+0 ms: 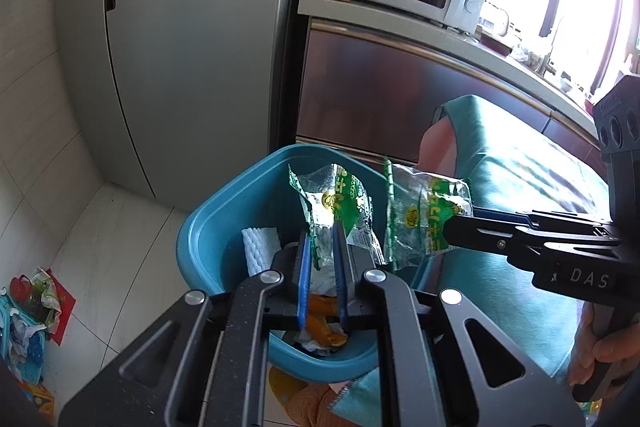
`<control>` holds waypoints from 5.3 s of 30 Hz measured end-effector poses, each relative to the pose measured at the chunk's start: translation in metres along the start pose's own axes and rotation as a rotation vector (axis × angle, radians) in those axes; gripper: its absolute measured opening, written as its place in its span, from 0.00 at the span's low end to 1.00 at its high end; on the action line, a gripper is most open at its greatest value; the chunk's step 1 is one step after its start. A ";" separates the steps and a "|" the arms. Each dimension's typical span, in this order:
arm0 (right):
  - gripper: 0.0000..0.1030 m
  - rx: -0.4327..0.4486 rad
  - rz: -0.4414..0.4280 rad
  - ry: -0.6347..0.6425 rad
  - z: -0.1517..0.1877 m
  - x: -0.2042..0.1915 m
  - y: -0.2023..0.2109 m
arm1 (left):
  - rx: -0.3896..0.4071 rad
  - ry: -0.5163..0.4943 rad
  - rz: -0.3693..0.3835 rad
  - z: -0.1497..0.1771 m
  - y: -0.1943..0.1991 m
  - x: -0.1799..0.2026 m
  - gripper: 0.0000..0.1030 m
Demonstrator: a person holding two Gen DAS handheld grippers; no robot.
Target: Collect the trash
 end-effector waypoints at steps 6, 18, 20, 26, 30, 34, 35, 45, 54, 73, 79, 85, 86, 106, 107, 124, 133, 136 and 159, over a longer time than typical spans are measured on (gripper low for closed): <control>0.22 -0.031 0.017 0.014 -0.003 -0.005 -0.013 | -0.025 0.006 -0.021 0.003 -0.014 -0.008 0.10; 0.31 -0.033 0.001 -0.023 -0.001 0.004 -0.015 | -0.049 0.026 -0.033 0.010 -0.028 -0.020 0.33; 0.36 -0.008 0.001 -0.025 0.001 0.007 -0.006 | -0.026 0.014 -0.031 0.011 -0.021 -0.017 0.42; 0.61 0.111 0.042 -0.021 0.009 0.018 0.035 | 0.093 -0.041 -0.015 0.006 0.014 0.001 0.73; 0.74 0.199 0.095 -0.027 0.021 0.029 0.067 | 0.183 -0.089 0.004 0.005 0.041 0.021 0.95; 0.83 0.308 0.171 -0.060 0.039 0.044 0.105 | 0.241 -0.127 0.006 0.010 0.059 0.045 0.95; 0.86 0.332 0.195 -0.066 0.043 0.047 0.112 | 0.246 -0.131 0.011 0.010 0.061 0.051 0.95; 0.94 0.528 0.473 -0.082 0.098 0.076 0.195 | 0.339 -0.221 0.080 0.022 0.085 0.131 0.95; 0.94 0.630 0.626 -0.153 0.135 0.101 0.246 | 0.416 -0.252 0.132 0.029 0.100 0.190 0.95; 0.94 0.722 0.748 -0.228 0.172 0.114 0.285 | 0.451 -0.294 0.146 0.036 0.111 0.225 0.95; 0.94 0.722 0.765 -0.236 0.177 0.117 0.289 | 0.455 -0.302 0.152 0.039 0.112 0.229 0.95; 0.94 0.730 0.771 -0.242 0.179 0.118 0.292 | 0.456 -0.301 0.155 0.041 0.112 0.230 0.95; 0.94 0.730 0.773 -0.242 0.180 0.118 0.292 | 0.458 -0.301 0.155 0.041 0.112 0.230 0.95; 0.94 0.726 0.773 -0.256 0.183 0.124 0.293 | 0.467 -0.298 0.157 0.038 0.111 0.236 0.95; 0.94 0.726 0.773 -0.255 0.183 0.124 0.293 | 0.468 -0.300 0.156 0.038 0.111 0.236 0.95; 0.94 0.729 0.779 -0.256 0.182 0.126 0.295 | 0.470 -0.293 0.153 0.038 0.113 0.236 0.95; 0.94 0.733 0.780 -0.256 0.181 0.124 0.296 | 0.476 -0.289 0.153 0.038 0.114 0.235 0.95; 0.94 0.735 0.781 -0.254 0.181 0.123 0.296 | 0.475 -0.289 0.154 0.038 0.114 0.235 0.95; 0.94 0.731 0.773 -0.254 0.179 0.125 0.297 | 0.473 -0.288 0.157 0.037 0.115 0.236 0.95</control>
Point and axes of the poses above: each gripper's, at about its wrist camera, not at the fingertips, and y roughly against the way its jaws point, x to its right, z to its underside, the point moved 6 cm from there along -y, roughly the way its jaws point, and after that the axes turned 5 degrees about z, right-handed, at the moved point
